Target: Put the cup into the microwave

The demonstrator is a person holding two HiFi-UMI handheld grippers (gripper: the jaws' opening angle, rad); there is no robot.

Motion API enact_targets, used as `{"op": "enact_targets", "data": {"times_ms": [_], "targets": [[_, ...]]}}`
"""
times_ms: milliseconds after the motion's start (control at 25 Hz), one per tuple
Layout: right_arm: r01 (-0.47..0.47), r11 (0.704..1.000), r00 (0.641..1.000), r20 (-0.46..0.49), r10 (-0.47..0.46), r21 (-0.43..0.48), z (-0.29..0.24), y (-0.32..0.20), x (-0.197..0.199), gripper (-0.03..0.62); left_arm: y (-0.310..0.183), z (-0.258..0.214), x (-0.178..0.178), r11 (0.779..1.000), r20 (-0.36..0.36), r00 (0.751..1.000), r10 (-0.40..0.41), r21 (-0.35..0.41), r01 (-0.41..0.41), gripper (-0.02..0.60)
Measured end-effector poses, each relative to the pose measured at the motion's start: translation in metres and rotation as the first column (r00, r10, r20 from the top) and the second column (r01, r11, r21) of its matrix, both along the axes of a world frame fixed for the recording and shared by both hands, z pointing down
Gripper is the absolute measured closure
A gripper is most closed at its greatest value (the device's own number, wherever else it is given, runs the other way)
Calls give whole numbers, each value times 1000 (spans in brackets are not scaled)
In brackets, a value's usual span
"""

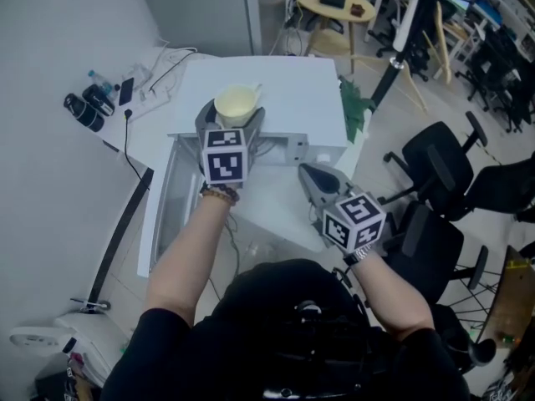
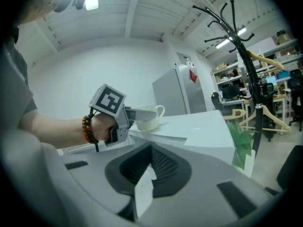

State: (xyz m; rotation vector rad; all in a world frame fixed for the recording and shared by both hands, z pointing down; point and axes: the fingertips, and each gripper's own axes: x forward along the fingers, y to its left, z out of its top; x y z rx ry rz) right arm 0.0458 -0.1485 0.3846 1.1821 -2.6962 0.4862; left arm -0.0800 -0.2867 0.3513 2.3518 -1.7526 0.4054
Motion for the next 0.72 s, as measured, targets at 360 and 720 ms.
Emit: {"op": "enact_targets", "data": {"times_ms": [360, 720], "targets": [[73, 997, 997, 7, -73, -2, 1, 16, -8, 577, 32, -5, -10, 998, -1, 998, -56, 8, 56, 155], [138, 990, 990, 9, -138, -24, 11, 33, -17, 577, 65, 3, -13, 996, -10, 996, -89, -2, 89, 155]]}}
